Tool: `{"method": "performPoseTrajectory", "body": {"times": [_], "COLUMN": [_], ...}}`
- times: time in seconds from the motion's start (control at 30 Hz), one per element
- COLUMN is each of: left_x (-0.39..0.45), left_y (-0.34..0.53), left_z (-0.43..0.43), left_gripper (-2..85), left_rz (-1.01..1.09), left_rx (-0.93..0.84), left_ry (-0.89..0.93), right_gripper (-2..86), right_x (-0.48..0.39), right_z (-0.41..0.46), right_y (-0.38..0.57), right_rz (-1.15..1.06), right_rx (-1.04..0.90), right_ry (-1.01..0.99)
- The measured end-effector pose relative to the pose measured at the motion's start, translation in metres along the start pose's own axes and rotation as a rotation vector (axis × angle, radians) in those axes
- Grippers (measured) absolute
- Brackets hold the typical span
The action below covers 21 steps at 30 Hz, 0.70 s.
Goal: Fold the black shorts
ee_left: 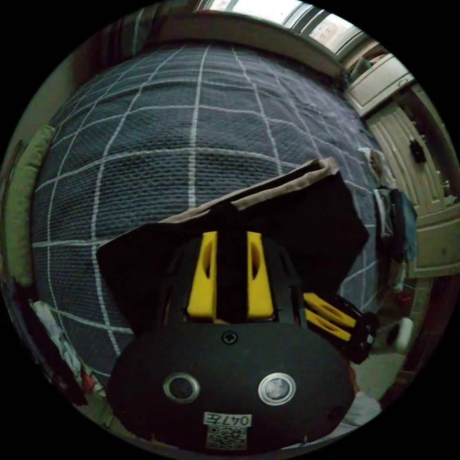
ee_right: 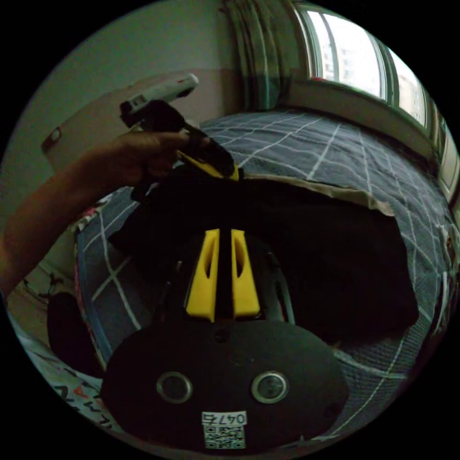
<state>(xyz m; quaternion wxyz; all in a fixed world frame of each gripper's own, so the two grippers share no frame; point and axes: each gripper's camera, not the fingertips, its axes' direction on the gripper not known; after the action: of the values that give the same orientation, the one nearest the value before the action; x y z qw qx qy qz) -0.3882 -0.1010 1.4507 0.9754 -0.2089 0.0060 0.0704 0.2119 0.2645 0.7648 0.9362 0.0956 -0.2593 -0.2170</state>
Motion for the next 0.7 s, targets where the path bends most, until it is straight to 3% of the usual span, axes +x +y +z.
{"method": "performPoseTrajectory", "body": {"times": [0.1,0.3,0.47,0.57,0.63,0.7], "left_x": [0.023,0.087,0.118,0.119,0.123,0.134], "left_y": [-0.017,-0.040,-0.077,-0.096,-0.105,-0.110], "left_z": [0.005,-0.014,0.035,0.071,0.067,0.052], "left_gripper": [0.1,-0.8,0.0,2.3,9.3,11.6], "left_rz": [0.039,0.181,0.167,0.087,0.074,0.093], "left_rx": [0.059,0.222,0.127,0.040,0.073,0.130], "left_ry": [0.010,0.024,0.015,0.043,0.132,0.092], "right_gripper": [0.2,0.0,0.8,4.6,8.6,10.9], "right_x": [-0.006,-0.003,0.040,0.066,0.087,0.130], "right_z": [-0.012,-0.055,-0.035,-0.019,-0.036,-0.086], "right_y": [0.001,0.010,0.024,0.033,0.042,0.066], "right_rz": [-0.071,-0.096,0.023,0.060,0.109,0.218], "right_rx": [0.027,0.138,0.022,-0.057,-0.015,0.117], "right_ry": [0.084,0.196,0.144,0.098,0.027,-0.012]}}
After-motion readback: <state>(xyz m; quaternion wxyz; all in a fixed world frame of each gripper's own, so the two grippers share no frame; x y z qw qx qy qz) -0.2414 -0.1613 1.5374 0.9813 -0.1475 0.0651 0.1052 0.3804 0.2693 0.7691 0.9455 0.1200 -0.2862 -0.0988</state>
